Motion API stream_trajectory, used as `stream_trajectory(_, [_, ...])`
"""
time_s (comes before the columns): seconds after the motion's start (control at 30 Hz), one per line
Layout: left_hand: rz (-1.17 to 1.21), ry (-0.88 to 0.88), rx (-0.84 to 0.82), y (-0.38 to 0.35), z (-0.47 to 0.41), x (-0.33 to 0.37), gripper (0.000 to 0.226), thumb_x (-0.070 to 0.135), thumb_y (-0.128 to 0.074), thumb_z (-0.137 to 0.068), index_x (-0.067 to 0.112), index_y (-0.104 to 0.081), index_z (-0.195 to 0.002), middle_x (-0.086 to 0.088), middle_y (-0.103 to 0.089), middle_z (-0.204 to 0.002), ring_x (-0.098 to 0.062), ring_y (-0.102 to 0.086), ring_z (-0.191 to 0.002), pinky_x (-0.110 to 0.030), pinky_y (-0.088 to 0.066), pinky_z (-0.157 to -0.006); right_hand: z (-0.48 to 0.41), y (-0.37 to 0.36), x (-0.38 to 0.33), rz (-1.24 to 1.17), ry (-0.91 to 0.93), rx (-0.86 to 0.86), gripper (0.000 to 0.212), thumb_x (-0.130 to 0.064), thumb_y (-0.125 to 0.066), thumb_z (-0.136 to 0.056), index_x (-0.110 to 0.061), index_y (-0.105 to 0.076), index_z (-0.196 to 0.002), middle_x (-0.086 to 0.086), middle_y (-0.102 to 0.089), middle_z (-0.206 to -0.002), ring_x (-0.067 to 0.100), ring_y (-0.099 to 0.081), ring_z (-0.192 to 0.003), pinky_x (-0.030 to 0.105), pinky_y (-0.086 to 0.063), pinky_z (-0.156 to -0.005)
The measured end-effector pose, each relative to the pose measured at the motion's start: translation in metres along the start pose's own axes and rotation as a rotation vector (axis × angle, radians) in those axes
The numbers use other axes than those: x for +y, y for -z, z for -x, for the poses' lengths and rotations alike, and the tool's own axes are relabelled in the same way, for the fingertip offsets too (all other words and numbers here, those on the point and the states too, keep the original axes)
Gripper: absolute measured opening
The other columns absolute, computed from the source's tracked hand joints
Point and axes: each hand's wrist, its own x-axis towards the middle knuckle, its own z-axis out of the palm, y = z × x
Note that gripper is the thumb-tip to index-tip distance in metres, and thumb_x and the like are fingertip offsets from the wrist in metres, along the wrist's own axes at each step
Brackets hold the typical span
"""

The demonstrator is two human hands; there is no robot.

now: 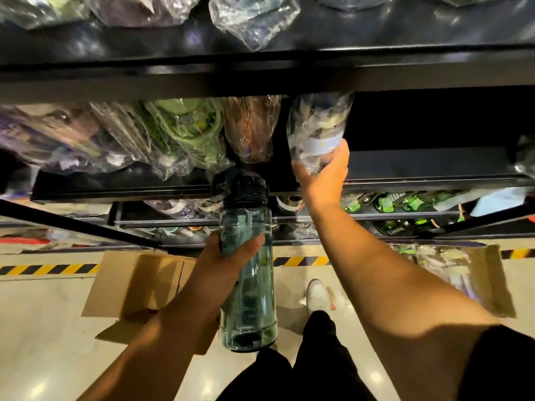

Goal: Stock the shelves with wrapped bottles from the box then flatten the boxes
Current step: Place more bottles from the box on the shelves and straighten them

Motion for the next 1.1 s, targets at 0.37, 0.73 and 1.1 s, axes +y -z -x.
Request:
stream_trajectory(0.37, [-0.043, 0.004, 0.001, -0.002, -0.012, 0.0, 0.036, 0.055, -0.075, -0.076, 0.036, -0.064, -0.105, 0.016, -0.072, -0.101, 0.0, -0.066, -0.089, -0.021, -0.049, -0.069, -0.021, -0.023, 0.007, 0.148, -0.008, 0.004, 0.063, -0.041, -0.085, -0.072, -0.01, -0.041, -0.106, 0.008, -0.045, -0.123, 0.028, -0.047, -0.104, 0.04, -0.043, -0.083])
stream_trajectory(0.73, [-0.02, -0.019, 0.021, -0.001, -0.023, 0.0, 0.044, 0.047, -0.076, -0.079, 0.029, -0.066, -0.118, 0.014, -0.074, -0.106, -0.004, -0.068, -0.098, -0.023, -0.049, -0.079, -0.041, -0.039, -0.01, 0.265, -0.088, -0.047, 0.078, -0.049, -0.078, -0.079, 0.009, -0.049, -0.123, 0.021, -0.048, -0.129, 0.034, -0.046, -0.122, 0.041, -0.043, -0.091])
stream_trajectory(1.1, [-0.03, -0.003, 0.027, -0.008, -0.023, 0.001, 0.056, 0.052, -0.074, -0.08, 0.03, -0.056, -0.129, 0.014, -0.065, -0.11, -0.011, -0.06, -0.096, -0.029, -0.041, -0.086, 0.029, 0.02, -0.008, -0.004, -0.12, -0.19, 0.08, -0.031, -0.072, -0.09, -0.013, -0.026, -0.154, 0.007, -0.032, -0.154, 0.021, -0.032, -0.143, 0.032, -0.028, -0.116])
